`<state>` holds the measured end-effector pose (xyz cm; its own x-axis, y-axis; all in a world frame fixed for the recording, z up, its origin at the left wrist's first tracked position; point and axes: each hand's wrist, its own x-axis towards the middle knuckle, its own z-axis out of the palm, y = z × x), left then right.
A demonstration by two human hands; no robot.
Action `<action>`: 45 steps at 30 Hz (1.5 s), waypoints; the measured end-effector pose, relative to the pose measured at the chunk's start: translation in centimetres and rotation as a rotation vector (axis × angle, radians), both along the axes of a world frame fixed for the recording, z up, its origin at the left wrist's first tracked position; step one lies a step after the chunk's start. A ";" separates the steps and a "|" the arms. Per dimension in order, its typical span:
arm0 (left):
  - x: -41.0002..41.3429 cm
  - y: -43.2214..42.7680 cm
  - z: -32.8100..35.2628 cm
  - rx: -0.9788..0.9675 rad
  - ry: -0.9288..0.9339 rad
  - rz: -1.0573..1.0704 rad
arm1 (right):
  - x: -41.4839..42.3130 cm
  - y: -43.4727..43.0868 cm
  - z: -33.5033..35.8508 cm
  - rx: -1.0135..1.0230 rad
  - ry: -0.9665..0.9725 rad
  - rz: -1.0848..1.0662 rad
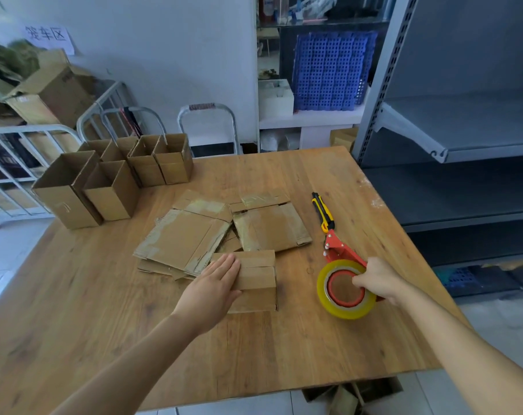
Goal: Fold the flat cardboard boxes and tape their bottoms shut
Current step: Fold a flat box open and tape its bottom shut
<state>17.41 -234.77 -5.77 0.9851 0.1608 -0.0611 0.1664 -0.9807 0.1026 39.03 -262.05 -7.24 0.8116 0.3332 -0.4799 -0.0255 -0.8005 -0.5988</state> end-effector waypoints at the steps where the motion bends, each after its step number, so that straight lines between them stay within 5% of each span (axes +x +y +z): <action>1: 0.0 0.0 0.0 -0.006 -0.003 -0.001 | -0.1 0.5 0.9 0.028 0.009 -0.004; 22: -0.1 0.6 0.4 -0.012 0.012 -0.026 | -1.8 8.1 8.3 0.595 0.402 -0.070; 32: -0.2 0.8 0.0 -0.017 -0.004 -0.027 | -1.8 9.5 10.5 0.343 0.067 0.292; 45: -0.2 1.1 -0.2 -0.062 -0.002 -0.021 | -2.6 10.8 11.6 0.285 -0.204 0.589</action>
